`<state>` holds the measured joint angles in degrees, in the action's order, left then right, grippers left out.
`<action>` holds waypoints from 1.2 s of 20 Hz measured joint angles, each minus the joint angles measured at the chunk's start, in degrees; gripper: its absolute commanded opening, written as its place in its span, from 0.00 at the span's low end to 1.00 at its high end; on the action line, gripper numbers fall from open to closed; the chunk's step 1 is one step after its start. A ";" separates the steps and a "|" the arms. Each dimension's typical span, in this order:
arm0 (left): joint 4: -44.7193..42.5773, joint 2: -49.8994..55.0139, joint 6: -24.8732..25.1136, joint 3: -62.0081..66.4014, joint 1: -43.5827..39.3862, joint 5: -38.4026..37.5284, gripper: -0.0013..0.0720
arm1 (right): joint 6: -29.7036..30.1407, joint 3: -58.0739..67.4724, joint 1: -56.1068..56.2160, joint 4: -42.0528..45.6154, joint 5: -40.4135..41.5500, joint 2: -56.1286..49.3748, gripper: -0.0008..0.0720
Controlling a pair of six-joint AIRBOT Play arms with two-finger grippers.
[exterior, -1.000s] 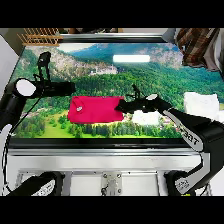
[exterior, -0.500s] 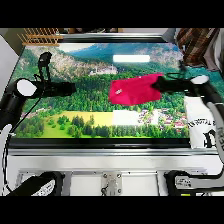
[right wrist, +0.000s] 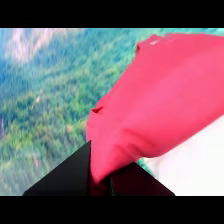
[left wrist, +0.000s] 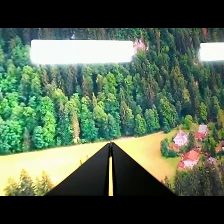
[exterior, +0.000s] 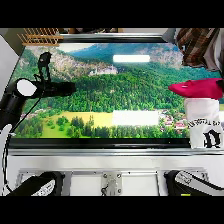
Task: Fold the clothes and pants, and hang the long-sleeved shirts on hangers.
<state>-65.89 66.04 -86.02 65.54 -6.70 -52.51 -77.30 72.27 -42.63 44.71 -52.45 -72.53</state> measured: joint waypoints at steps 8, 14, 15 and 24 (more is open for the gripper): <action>0.04 0.00 -0.24 0.00 0.00 -0.39 0.03 | -14.19 -0.46 -3.37 18.88 -1.20 11.76 0.03; 0.04 0.00 -0.22 0.00 -0.02 -0.98 0.03 | -22.77 -9.57 -3.30 33.94 -7.28 20.26 0.03; 0.04 0.00 -0.22 0.00 -0.02 -1.29 0.03 | -23.65 -13.03 -3.30 35.36 -7.91 22.05 0.03; 0.00 0.00 -0.17 0.00 -0.02 -3.96 0.03 | -24.63 -27.74 -3.37 38.75 -9.14 26.56 0.72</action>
<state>-65.89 66.04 -86.19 65.54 -6.72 -56.47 -101.93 44.53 -46.00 83.46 -61.58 -45.98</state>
